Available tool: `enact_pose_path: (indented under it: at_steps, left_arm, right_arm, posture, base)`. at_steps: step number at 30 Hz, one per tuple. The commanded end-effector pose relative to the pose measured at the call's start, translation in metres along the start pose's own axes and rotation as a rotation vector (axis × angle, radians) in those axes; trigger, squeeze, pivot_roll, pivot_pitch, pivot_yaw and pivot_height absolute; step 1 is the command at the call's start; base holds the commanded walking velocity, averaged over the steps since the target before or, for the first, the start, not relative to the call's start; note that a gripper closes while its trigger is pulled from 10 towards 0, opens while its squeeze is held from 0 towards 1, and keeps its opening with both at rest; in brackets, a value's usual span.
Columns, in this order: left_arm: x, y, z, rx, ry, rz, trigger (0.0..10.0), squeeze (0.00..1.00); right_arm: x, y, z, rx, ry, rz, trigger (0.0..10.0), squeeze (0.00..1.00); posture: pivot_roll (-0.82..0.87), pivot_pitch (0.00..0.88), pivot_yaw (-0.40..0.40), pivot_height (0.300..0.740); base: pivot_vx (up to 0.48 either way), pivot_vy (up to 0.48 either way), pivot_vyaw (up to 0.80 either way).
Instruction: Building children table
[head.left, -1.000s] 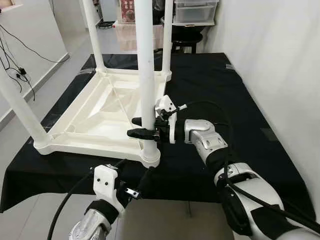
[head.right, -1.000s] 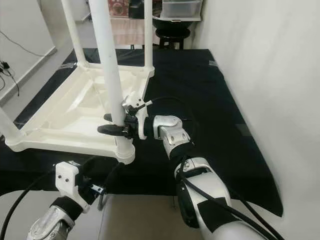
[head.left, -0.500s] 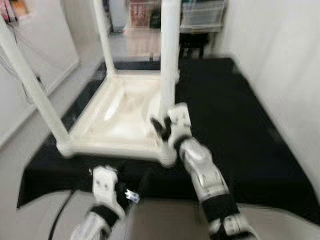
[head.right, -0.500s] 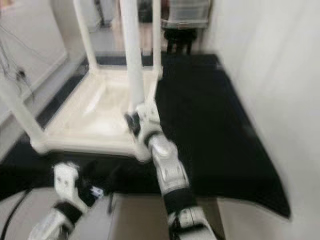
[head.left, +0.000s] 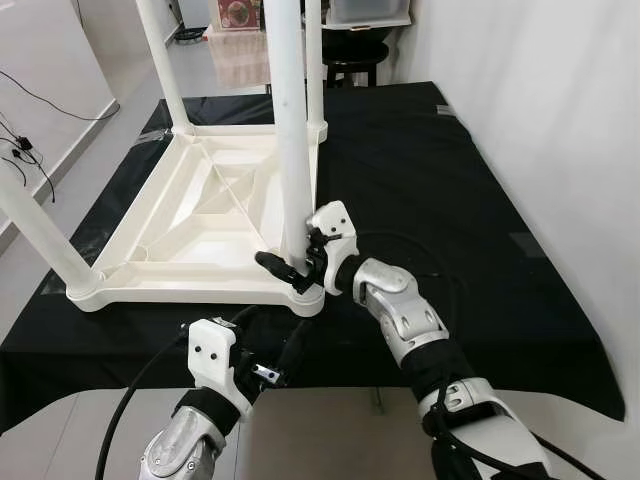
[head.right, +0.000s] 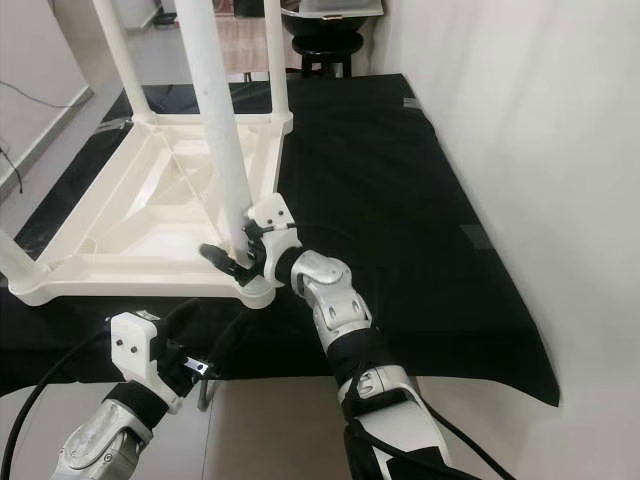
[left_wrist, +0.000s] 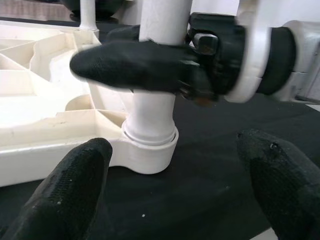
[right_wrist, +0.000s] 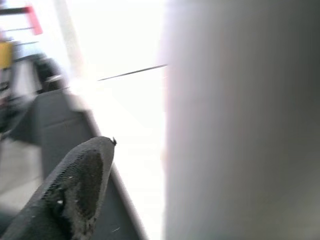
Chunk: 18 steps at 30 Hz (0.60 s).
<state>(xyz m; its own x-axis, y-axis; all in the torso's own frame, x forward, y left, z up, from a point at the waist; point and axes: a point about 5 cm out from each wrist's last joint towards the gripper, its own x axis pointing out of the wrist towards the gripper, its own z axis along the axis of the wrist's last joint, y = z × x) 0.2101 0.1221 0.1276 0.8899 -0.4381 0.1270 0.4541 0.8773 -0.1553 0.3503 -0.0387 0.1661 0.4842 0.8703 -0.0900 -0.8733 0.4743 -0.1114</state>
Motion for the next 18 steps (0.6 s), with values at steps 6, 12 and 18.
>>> enact_pose_path:
  at_steps: [6, 12, 18]
  left_arm:
    - [-0.002, 0.002, -0.006, 0.002, 0.032, 0.007, 10.0, 0.0]
    - [-0.001, 0.0, -0.008, 0.001, 0.032, 0.007, 10.0, 0.0]
    - [-0.002, -0.002, -0.008, 0.0, 0.033, 0.007, 10.0, 0.0]
  right_arm:
    - [0.005, -0.007, 0.011, -0.028, 0.035, 0.237, 10.0, 0.0]
    - [0.009, -0.019, 0.013, 0.028, 0.066, 0.194, 0.2, 0.0]
    - [0.005, -0.021, 0.003, 0.059, 0.101, 0.179, 0.0, 0.0]
  posture:
    - [0.04, 0.043, 0.011, 0.74]
    - [0.05, 0.039, 0.005, 0.74]
    - [0.05, 0.04, 0.008, 0.74]
  base:
    - [0.0, 0.0, 0.0]
    - [0.0, 0.0, 0.0]
    - [0.0, 0.0, 0.0]
